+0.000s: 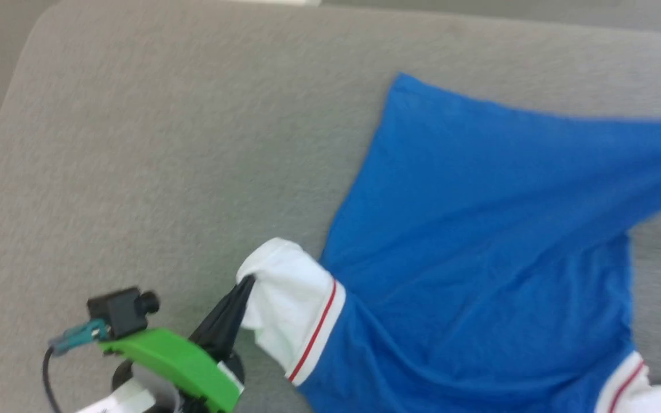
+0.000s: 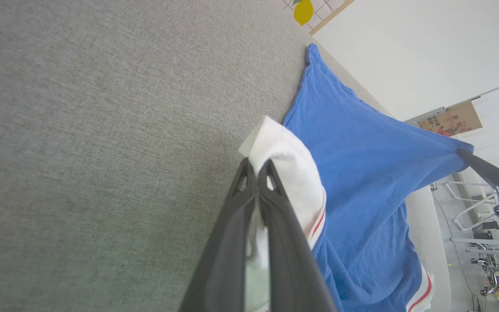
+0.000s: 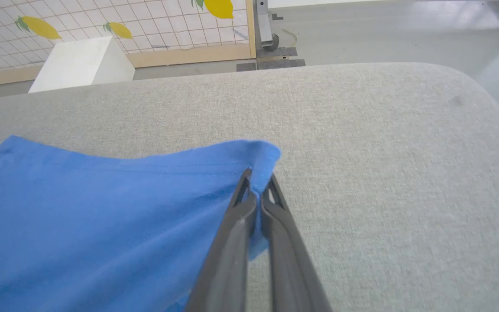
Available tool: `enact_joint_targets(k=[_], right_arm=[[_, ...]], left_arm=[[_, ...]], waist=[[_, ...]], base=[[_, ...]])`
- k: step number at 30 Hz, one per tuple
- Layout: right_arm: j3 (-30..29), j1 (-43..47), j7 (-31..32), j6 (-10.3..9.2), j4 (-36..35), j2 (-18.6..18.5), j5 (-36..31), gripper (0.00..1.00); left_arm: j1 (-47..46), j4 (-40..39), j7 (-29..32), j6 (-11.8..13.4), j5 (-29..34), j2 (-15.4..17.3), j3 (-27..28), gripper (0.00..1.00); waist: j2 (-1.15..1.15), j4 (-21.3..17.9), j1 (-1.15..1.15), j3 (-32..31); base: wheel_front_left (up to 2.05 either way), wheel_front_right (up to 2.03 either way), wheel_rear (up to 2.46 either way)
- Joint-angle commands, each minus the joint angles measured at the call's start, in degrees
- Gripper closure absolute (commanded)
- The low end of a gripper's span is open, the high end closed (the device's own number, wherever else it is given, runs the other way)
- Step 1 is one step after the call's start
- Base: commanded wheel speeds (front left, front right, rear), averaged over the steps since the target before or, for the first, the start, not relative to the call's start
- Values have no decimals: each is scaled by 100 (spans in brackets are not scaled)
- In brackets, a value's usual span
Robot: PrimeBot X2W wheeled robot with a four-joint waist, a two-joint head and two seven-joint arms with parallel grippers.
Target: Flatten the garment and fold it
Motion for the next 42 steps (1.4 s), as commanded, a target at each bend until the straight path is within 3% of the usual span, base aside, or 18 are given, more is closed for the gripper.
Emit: enact_joint_targets(k=[1, 10, 15, 24, 31, 32, 33, 34, 38, 42], right_arm=[[-157, 306, -12, -9, -173, 66, 85, 100], [-1487, 2241, 307, -9, -1754, 954, 415, 100], [-1595, 3058, 381, -9, -2112, 1392, 550, 100], [-634, 3396, -351, -9, -1072, 1505, 343, 100], [-481, 3089, -907, -9, -99, 1506, -10, 100], [-506, 3058, -972, -9, -21, 1495, -45, 97], [-529, 3038, -1026, -9, 22, 1481, -66, 30], [-577, 3018, -1102, -9, 46, 1467, -81, 0], [-731, 3039, -1122, -9, -214, 1424, 112, 0], [-854, 3096, -731, -9, -1195, 1264, 489, 0]], left_arm=[[112, -40, -32, 40, -1, 47, 49, 100], [468, -311, -67, 134, -64, 150, 255, 100], [514, -389, -57, 134, -53, 169, 228, 100], [498, -424, 32, 190, -26, 153, 102, 100], [448, -455, 104, 220, -36, 139, 18, 100], [447, -456, 102, 223, -37, 139, 19, 100], [449, -456, 100, 222, -40, 139, 18, 100], [452, -455, 93, 219, -45, 136, 15, 100], [467, -440, 54, 183, -72, 108, -21, 100], [468, -444, 14, 130, -86, 88, -70, 100]], waist=[[0, -515, 0, -502], [0, -832, 0, -626], [0, -842, 0, -562], [0, -793, 0, -553], [0, -796, 0, -583], [0, -815, 0, -583], [0, -829, 0, -583], [0, -843, 0, -581], [0, -831, 0, -573], [0, -760, 0, -516]], base=[[0, 0, 0], [0, 0, 0], [0, 0, 0], [0, 0, 0], [0, 0, 0], [0, 0, 0], [0, 0, 0], [0, 0, 0], [0, 0, 0], [0, 0, 0]])
